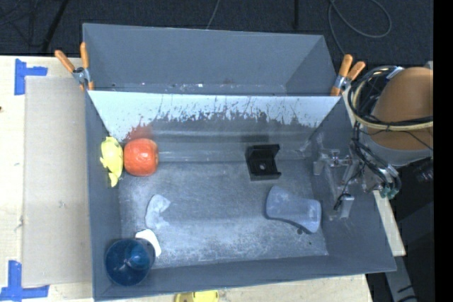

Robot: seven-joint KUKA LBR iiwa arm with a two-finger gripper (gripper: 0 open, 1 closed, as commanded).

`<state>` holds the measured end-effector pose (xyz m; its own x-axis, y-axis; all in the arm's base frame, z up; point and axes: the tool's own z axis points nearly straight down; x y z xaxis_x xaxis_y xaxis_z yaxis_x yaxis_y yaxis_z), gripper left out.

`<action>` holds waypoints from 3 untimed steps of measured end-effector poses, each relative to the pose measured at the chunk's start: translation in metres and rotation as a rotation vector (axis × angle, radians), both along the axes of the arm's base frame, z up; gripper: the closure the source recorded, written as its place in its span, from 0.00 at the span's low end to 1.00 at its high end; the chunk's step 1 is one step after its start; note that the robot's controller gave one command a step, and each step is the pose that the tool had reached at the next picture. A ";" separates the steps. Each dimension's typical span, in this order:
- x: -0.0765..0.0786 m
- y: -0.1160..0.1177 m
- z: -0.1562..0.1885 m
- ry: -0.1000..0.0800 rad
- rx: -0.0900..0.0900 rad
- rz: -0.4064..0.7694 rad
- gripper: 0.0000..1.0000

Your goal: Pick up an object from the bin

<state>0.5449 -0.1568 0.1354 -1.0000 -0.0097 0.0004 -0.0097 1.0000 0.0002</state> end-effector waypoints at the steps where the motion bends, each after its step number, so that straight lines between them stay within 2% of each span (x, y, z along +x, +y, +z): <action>1: 0.000 0.000 0.000 0.000 0.000 0.000 0.00; 2: -0.007 0.011 -0.034 -0.003 -0.001 0.066 0.00; 3: -0.028 0.017 -0.067 0.003 0.002 0.067 0.00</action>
Offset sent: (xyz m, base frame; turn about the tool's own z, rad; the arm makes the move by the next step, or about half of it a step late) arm -0.0153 0.0234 -0.0654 -0.1356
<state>0.5165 -0.1398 0.0682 -0.9970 -0.0769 0.0032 -0.0769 0.9970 0.0023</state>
